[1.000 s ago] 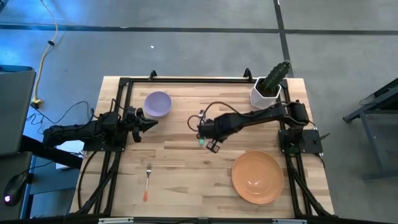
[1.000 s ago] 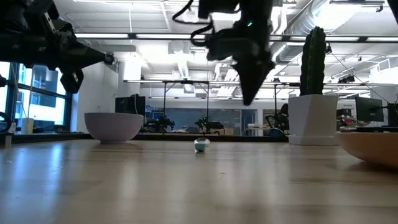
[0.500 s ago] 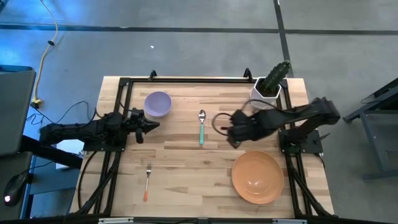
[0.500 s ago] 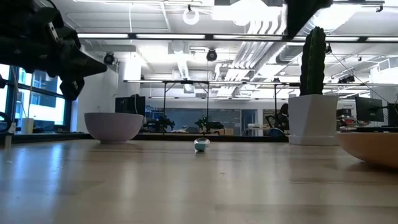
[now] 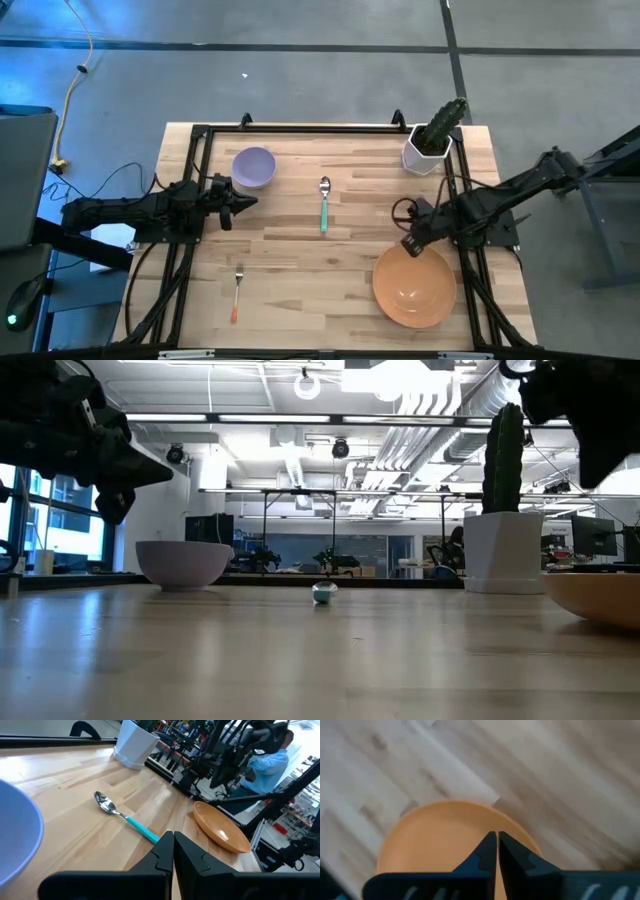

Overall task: Set table place
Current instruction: Move the orange plate to the bottom center of the table

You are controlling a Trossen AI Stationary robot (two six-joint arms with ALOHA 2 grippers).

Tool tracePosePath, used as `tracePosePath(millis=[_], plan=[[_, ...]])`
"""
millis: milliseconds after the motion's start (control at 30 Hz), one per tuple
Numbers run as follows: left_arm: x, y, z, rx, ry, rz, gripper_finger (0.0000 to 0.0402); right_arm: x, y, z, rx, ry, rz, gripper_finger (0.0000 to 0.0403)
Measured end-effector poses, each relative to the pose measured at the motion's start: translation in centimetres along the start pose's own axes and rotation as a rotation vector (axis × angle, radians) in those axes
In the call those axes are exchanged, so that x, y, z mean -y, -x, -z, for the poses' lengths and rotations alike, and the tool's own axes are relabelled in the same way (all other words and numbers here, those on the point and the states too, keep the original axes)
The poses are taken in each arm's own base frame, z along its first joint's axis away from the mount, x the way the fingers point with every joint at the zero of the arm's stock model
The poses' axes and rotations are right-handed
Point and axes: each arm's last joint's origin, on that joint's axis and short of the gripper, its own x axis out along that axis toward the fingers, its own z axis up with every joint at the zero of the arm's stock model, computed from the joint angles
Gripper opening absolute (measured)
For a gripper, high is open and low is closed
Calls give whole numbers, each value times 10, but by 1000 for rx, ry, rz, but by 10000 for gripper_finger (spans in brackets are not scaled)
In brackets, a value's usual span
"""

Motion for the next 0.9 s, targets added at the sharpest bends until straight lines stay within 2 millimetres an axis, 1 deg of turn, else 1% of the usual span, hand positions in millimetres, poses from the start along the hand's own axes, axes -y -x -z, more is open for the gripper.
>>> tracePosePath(millis=[100,200,400,533,633,767,900], plan=[[0,0,0,4,0,-6,0,12,-8,4,-55,80,-37,34],[0,0,0,4,19,-6,0,20,-14,6,-114,169,-17,58],[0,0,-1,15,42,-17,0,25,-20,1,-152,335,43,98],[-1,0,-1,31,43,-33,0,30,-27,-2,-186,320,108,115],[-1,0,-2,36,44,-39,0,39,-39,-1,-227,297,131,124],[-1,0,-2,36,53,-38,0,46,-54,2,-291,274,59,129],[-1,0,-2,37,58,-38,0,42,-57,-1,-265,290,-8,129]])
